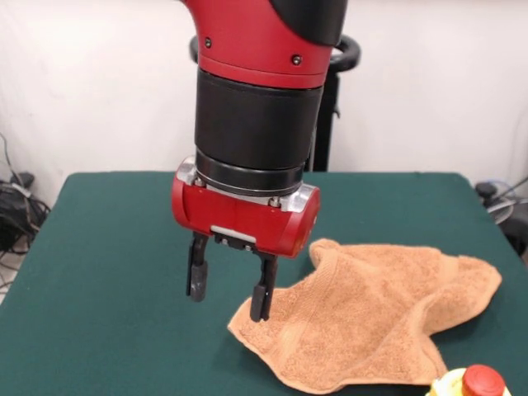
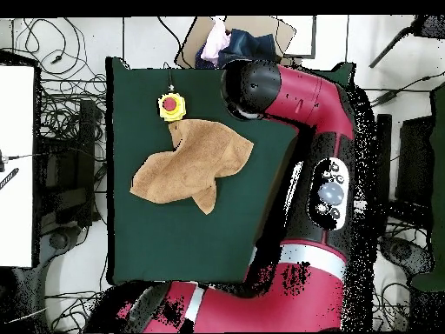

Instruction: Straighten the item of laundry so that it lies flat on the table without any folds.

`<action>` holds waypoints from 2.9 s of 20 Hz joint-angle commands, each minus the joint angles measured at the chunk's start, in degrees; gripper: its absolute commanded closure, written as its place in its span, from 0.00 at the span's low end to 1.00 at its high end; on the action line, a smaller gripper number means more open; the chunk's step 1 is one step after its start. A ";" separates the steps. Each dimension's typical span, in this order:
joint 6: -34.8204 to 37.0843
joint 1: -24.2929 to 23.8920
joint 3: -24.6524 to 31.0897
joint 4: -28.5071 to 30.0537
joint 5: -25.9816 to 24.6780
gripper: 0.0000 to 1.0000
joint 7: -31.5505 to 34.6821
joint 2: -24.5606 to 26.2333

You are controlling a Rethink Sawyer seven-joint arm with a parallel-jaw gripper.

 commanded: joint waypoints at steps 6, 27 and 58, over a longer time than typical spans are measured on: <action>0.27 0.15 -0.11 2.10 -2.66 0.00 6.22 -1.28; 3.14 -0.72 1.51 2.62 -1.76 0.00 5.64 -1.74; -3.38 -0.74 3.28 7.44 -0.13 0.00 9.72 0.67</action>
